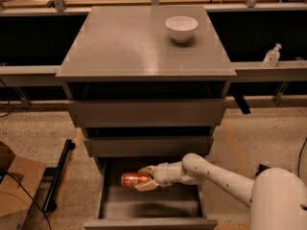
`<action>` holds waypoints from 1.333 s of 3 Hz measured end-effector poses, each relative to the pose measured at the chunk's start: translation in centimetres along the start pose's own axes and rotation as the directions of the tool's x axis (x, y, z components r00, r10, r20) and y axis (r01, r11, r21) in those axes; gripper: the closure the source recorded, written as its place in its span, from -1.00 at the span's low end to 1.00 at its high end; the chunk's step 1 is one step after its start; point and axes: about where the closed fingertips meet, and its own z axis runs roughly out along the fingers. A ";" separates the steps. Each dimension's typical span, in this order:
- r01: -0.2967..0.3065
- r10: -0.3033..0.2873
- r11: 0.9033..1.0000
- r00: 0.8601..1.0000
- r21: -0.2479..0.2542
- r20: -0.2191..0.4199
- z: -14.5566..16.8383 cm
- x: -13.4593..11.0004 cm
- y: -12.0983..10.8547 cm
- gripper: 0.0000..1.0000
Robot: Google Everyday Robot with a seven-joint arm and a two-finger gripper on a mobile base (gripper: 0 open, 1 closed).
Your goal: Place coke can into bottom drawer
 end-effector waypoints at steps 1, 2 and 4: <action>-0.054 0.054 0.998 0.999 0.013 -0.003 1.9 2.9 -1.7 1.00; -0.082 0.083 0.996 0.996 0.042 -0.022 2.8 5.4 -3.4 1.00; -0.143 0.148 0.985 0.988 0.098 -0.039 4.5 12.5 -4.9 1.00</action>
Offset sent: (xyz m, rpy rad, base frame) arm 0.0447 -0.0146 -0.0989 -0.0592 0.0744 -0.1223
